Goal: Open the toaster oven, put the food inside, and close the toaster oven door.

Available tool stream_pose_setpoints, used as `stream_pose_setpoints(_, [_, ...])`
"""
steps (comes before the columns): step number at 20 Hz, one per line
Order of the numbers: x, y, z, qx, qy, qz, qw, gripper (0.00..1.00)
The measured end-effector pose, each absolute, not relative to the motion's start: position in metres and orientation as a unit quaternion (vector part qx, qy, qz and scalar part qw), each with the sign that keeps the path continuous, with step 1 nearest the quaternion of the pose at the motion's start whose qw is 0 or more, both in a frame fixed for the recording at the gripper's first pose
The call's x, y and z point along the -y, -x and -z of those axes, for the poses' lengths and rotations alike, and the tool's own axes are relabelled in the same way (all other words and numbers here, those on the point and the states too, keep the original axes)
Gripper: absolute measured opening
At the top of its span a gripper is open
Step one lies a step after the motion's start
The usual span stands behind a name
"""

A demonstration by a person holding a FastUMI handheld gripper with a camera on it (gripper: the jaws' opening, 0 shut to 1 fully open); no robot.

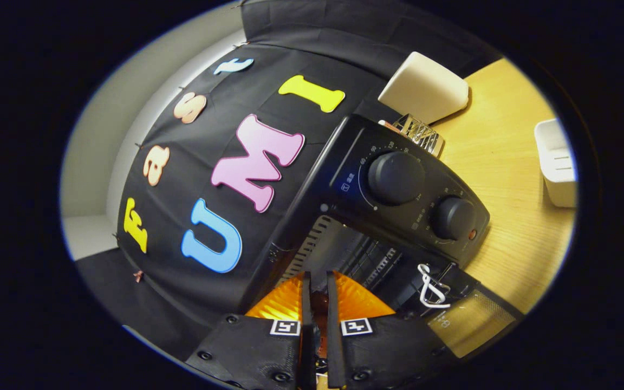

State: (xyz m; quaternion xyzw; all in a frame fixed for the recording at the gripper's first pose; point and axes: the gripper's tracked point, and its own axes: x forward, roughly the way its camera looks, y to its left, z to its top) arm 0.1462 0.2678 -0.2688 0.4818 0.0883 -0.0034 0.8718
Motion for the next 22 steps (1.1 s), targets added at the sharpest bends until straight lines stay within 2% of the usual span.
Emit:
stream_pose_setpoints(3, [-0.249,-0.148,0.295,-0.128,-0.429,0.059,0.892,0.3])
stream_pose_setpoints(4, [-0.248,-0.146,0.296,-0.133,-0.416,0.061,0.898,0.36])
stream_pose_setpoints(7, [-0.249,-0.142,0.286,-0.132,-0.406,0.042,0.903,0.65])
stream_pose_setpoints(9, [-0.249,-0.139,0.282,-0.135,-0.395,0.038,0.908,0.78])
stream_pose_setpoints(12, [-0.249,-0.119,0.271,-0.133,-0.337,0.023,0.932,0.82])
stream_pose_setpoints(14, [-0.249,-0.103,0.261,-0.125,-0.29,0.01,0.949,0.94])
stream_pose_setpoints(15, [-0.25,-0.096,0.257,-0.124,-0.269,0.003,0.955,0.97])
stream_pose_setpoints(20, [-0.264,-0.049,0.243,-0.127,-0.168,-0.043,0.977,0.98])
stream_pose_setpoints(22, [-0.265,-0.03,0.252,-0.15,-0.122,-0.037,0.981,0.98])
